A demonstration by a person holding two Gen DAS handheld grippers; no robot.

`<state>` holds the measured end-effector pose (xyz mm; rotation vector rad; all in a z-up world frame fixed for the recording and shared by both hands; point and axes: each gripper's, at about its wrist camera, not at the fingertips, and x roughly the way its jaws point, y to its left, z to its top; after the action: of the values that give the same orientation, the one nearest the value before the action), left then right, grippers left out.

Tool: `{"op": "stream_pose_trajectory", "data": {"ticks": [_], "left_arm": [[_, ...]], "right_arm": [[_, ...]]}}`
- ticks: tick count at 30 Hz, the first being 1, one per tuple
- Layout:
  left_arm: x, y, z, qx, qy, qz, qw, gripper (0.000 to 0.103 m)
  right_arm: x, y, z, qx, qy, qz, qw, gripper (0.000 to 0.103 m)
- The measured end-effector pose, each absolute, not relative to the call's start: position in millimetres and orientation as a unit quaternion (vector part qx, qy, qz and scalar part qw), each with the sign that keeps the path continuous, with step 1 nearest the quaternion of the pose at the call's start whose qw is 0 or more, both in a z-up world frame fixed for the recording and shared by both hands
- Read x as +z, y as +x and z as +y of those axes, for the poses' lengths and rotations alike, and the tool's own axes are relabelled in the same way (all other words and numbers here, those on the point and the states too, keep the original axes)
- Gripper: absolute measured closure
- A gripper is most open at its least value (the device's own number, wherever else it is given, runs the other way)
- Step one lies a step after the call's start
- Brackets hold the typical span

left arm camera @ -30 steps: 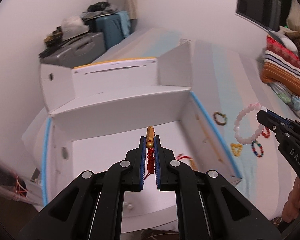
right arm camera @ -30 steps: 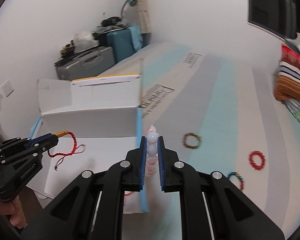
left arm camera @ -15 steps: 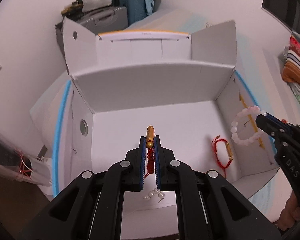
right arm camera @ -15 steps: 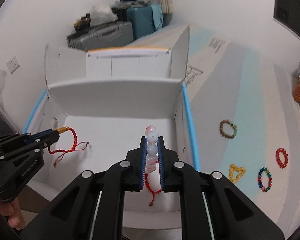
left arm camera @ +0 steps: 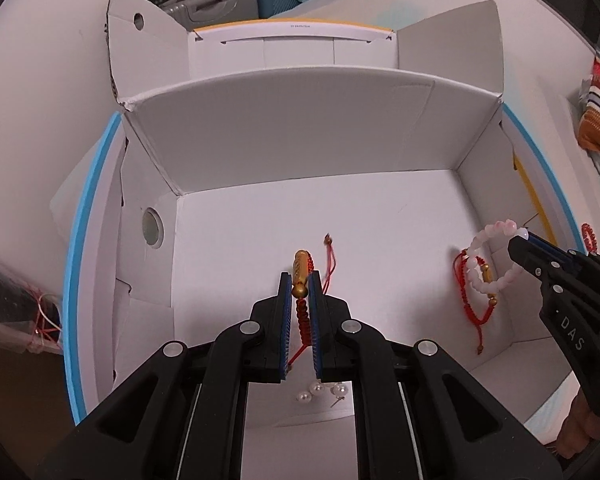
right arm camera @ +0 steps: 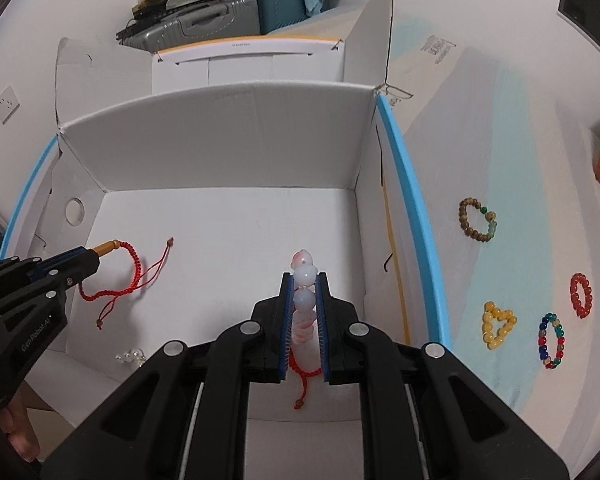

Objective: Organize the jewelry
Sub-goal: 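Open both tools to release the bracelets in the box and withdraw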

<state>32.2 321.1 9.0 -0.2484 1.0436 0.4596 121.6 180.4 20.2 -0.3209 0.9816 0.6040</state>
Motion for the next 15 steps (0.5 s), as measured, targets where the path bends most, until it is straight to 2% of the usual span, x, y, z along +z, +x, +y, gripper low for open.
{"op": "stream_pose_trajectory", "data": {"ticks": [2, 3, 5, 6, 7, 9, 15], "left_arm": [[7.6, 32.0, 320.9, 0.214, -0.119, 0.493, 0.835, 0.093], [7.3, 31.7, 320.8, 0.213, -0.119, 0.493, 0.835, 0.092], [8.1, 29.6, 320.1, 0.216, -0.118, 0.49, 0.836, 0.083], [10.3, 28.3, 320.5, 0.219, -0.119, 0.485, 0.838, 0.072], [11.7, 27.4, 320.5, 0.222, -0.119, 0.481, 0.839, 0.062], [18.4, 24.3, 318.9, 0.232, -0.115, 0.469, 0.844, 0.05], [45.8, 20.5, 307.3, 0.241, -0.108, 0.433, 0.862, 0.021]], "right_arm": [[18.3, 123.2, 180.1, 0.281, -0.148, 0.463, 0.828, 0.09], [18.6, 122.7, 180.0, 0.283, -0.145, 0.461, 0.828, 0.086], [21.3, 120.4, 179.5, 0.29, -0.142, 0.46, 0.827, 0.079], [23.5, 118.6, 178.9, 0.292, -0.141, 0.458, 0.828, 0.073], [27.2, 115.5, 178.4, 0.295, -0.14, 0.453, 0.83, 0.061], [36.1, 111.2, 174.5, 0.297, -0.134, 0.44, 0.837, 0.05], [70.0, 109.3, 148.0, 0.29, -0.116, 0.405, 0.859, 0.023]]}}
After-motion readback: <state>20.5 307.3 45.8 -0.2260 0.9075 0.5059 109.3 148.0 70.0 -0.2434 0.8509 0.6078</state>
